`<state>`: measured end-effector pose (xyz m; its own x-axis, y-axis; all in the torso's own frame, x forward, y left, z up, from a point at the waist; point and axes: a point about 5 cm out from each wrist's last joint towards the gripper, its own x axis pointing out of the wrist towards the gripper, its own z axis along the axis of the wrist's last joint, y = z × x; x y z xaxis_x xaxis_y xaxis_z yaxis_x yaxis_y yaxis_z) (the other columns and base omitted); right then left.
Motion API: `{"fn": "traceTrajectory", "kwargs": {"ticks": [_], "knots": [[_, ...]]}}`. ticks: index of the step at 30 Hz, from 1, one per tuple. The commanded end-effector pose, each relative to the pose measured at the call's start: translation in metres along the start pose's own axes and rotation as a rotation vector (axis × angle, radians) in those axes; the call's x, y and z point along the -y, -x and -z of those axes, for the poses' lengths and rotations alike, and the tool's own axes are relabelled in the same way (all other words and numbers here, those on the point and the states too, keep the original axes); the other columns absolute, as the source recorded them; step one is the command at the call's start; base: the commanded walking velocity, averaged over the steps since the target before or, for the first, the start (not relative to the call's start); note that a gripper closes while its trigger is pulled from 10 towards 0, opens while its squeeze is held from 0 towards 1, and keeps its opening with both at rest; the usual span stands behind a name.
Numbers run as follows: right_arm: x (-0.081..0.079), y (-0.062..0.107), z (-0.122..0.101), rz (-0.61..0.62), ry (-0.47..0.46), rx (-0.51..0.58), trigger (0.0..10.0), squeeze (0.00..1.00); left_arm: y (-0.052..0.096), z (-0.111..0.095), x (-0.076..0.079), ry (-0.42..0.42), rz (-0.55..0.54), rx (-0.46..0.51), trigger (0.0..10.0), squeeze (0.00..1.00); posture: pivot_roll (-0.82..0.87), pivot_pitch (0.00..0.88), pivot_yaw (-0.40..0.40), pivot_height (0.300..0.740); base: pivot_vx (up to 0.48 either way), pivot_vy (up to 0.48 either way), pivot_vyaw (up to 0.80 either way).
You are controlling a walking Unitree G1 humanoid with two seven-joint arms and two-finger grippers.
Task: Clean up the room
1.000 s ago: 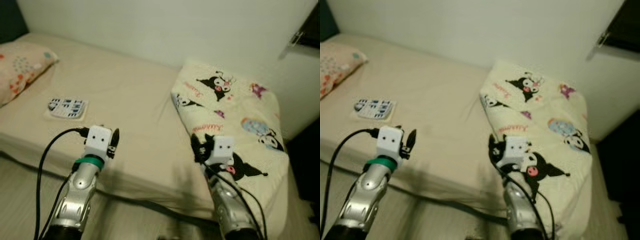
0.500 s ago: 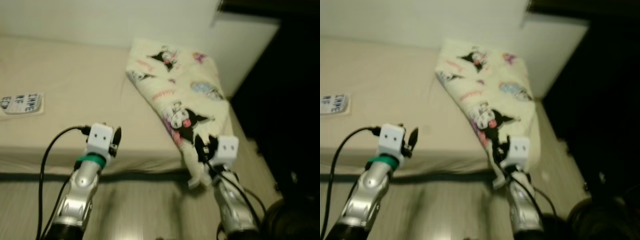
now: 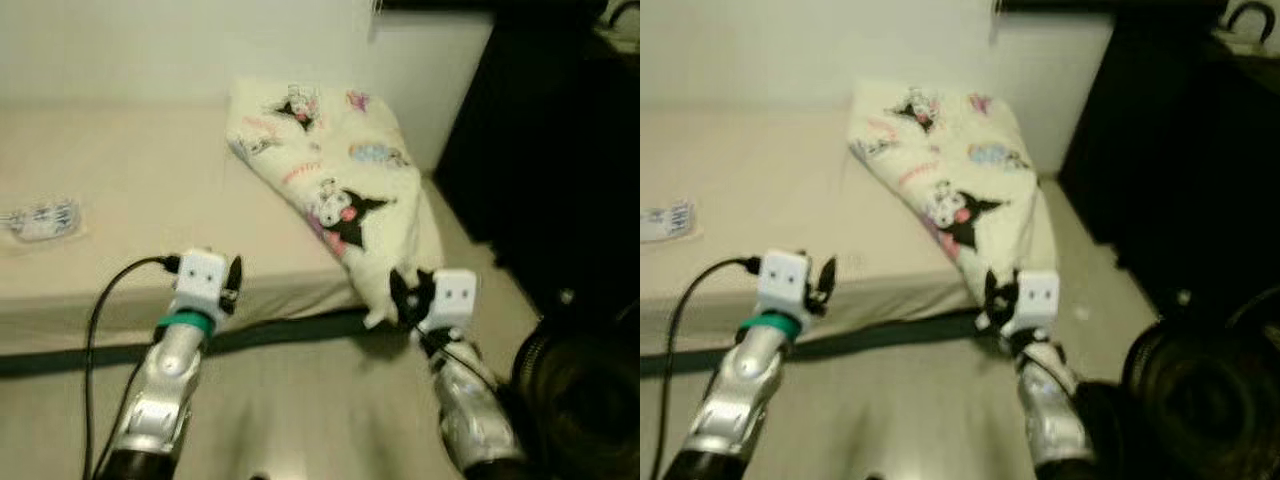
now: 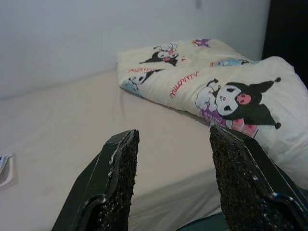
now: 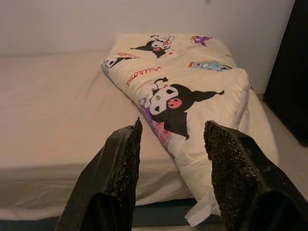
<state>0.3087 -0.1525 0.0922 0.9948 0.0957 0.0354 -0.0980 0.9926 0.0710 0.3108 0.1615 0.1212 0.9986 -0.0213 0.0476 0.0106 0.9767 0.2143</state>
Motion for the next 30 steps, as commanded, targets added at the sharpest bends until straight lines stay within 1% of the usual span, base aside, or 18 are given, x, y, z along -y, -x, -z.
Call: {"fn": "traceTrajectory", "kwargs": {"ticks": [1,6,7,14,23,30], "knots": [[0.008,0.005,0.008,0.023,0.011,-0.03,10.0,0.0,0.0,0.005,0.0,-0.011,-0.005,-0.017,10.0,0.0,0.05,0.017,0.009,0.74,0.48,0.0,0.0],[0.009,0.007,0.013,0.025,0.021,-0.048,10.0,0.0,-0.001,0.005,-0.001,-0.007,-0.004,-0.016,10.0,0.0,0.05,0.013,0.008,0.74,0.48,0.0,0.0],[0.01,0.009,0.017,0.027,0.024,-0.063,10.0,0.0,-0.001,0.005,-0.001,-0.007,-0.003,-0.016,10.0,0.0,0.05,0.01,0.007,0.74,0.48,0.0,0.0],[0.009,0.01,0.02,0.031,0.024,-0.07,10.0,0.0,-0.002,0.005,-0.001,-0.011,-0.002,-0.017,10.0,0.0,0.04,0.009,0.011,0.74,0.468,0.0,0.0],[0.006,0.0,0.007,0.02,0.022,-0.015,10.0,0.0,-0.003,0.005,-0.001,-0.022,0.0,-0.013,10.0,0.0,0.05,0.008,0.012,0.74,0.402,0.0,0.0],[0.004,-0.002,0.005,0.012,0.022,-0.008,10.0,0.0,-0.003,0.005,-0.001,-0.025,-0.003,-0.012,10.0,0.0,0.05,0.005,0.009,0.74,0.396,0.0,0.0]]}}
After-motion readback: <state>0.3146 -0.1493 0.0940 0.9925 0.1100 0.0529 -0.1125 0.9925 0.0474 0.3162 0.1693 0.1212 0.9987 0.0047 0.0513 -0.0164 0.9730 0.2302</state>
